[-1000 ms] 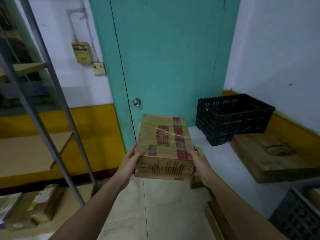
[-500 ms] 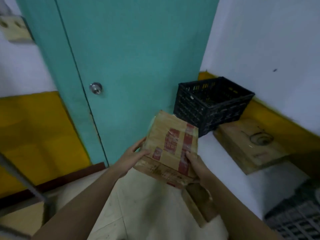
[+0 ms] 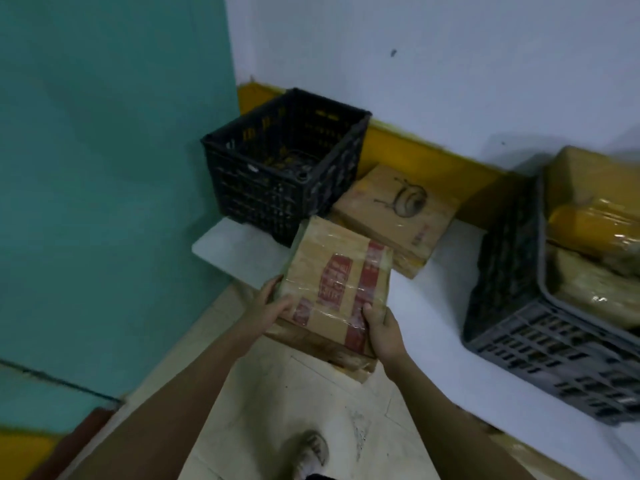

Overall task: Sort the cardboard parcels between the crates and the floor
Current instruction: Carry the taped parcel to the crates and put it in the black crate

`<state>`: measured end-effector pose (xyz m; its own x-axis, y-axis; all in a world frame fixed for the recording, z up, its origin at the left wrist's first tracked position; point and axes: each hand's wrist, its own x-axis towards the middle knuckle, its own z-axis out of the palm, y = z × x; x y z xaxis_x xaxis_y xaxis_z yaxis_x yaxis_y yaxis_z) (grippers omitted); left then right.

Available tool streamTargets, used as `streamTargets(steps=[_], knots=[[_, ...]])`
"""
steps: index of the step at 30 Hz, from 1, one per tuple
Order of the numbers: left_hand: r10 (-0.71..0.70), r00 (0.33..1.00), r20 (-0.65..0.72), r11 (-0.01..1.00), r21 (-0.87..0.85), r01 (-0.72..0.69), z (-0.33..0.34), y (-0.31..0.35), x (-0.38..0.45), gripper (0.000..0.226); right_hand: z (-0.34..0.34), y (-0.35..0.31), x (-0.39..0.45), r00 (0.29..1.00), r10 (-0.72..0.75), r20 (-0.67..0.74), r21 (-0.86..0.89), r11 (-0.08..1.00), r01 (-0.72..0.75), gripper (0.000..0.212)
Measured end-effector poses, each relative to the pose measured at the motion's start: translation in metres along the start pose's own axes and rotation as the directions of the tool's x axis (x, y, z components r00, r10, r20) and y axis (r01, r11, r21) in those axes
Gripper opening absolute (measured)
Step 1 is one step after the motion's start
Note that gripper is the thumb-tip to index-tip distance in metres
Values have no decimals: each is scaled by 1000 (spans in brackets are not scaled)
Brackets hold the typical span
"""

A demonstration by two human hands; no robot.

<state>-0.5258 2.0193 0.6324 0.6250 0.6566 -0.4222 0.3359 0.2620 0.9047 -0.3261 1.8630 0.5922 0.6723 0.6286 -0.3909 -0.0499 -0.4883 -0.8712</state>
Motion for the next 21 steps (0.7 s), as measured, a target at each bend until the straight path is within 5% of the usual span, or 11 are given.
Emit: streamTargets(steps=[3, 9, 17, 21], knots=[[-15, 1000, 26, 997, 79, 13, 10, 12, 32, 79, -1, 10, 25, 997, 28, -66, -2, 1000, -28, 82], [41, 995, 90, 982, 182, -57, 12, 33, 81, 70, -4, -24, 22, 973, 83, -215, 54, 996, -73, 60], [10, 987, 162, 994, 109, -28, -3, 36, 113, 81, 10, -36, 31, 944, 120, -306, 169, 983, -70, 54], [-1, 979, 203, 1000, -3, 2, -19, 41, 127, 67, 11, -34, 31, 899, 165, -407, 291, 956, -43, 48]])
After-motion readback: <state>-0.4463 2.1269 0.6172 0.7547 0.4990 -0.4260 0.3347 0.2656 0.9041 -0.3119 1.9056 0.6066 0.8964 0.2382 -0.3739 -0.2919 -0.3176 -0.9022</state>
